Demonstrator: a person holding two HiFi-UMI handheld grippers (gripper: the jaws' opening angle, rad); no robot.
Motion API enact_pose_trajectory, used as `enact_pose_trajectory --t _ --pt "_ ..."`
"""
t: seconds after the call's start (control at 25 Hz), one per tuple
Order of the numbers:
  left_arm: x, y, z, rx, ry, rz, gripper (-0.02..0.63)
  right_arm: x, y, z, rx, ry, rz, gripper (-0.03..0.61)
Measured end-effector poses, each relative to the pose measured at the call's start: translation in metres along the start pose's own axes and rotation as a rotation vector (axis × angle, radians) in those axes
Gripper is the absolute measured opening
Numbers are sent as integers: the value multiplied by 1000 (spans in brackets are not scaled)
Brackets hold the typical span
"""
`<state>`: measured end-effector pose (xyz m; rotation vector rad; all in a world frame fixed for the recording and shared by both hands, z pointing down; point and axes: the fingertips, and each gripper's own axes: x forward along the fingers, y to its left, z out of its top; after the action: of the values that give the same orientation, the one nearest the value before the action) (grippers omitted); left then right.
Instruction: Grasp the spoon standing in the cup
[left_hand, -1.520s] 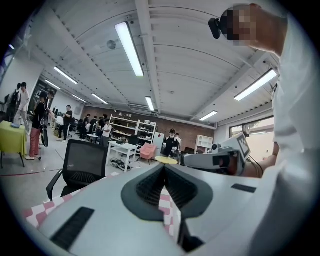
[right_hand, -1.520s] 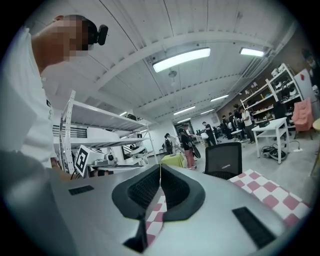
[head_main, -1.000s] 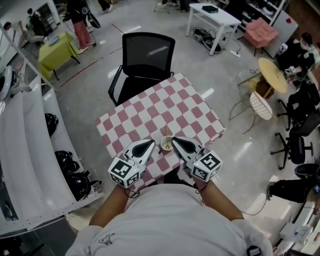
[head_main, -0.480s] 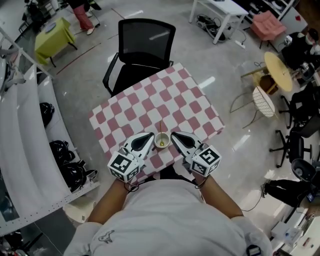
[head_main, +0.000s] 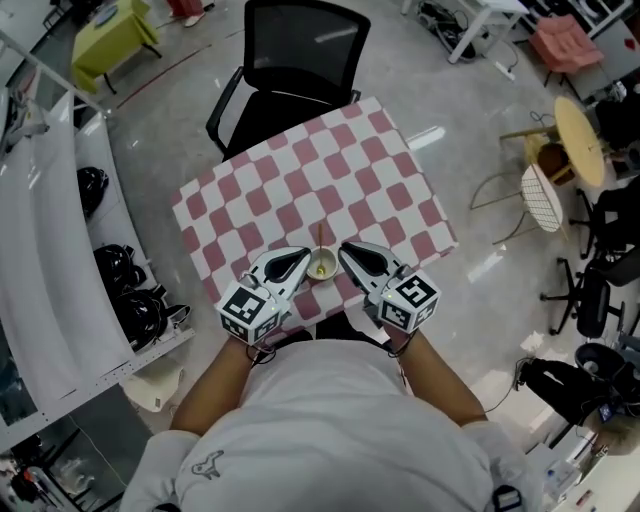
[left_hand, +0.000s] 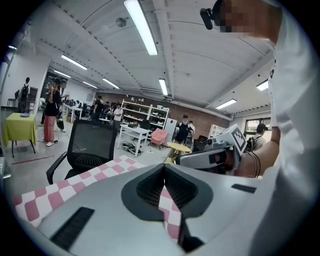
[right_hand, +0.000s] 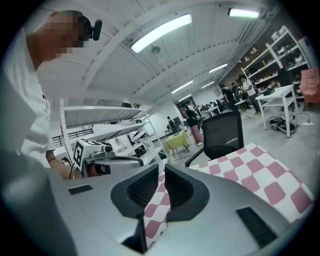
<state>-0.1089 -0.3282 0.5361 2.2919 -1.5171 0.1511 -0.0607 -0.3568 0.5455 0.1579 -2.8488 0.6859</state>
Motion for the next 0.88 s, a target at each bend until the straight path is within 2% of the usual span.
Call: enact_pose_trajectory --t 0.32,0.56,0.88 --pt "18 20 -24 -41 35 40 11 21 -29 -29 35 77 36 38" --pt "25 32 -40 -80 56 63 11 34 -46 -54 58 144 50 88" --pt "34 44 -63 -98 84 74 11 54 -68 -82 82 197 62 89"
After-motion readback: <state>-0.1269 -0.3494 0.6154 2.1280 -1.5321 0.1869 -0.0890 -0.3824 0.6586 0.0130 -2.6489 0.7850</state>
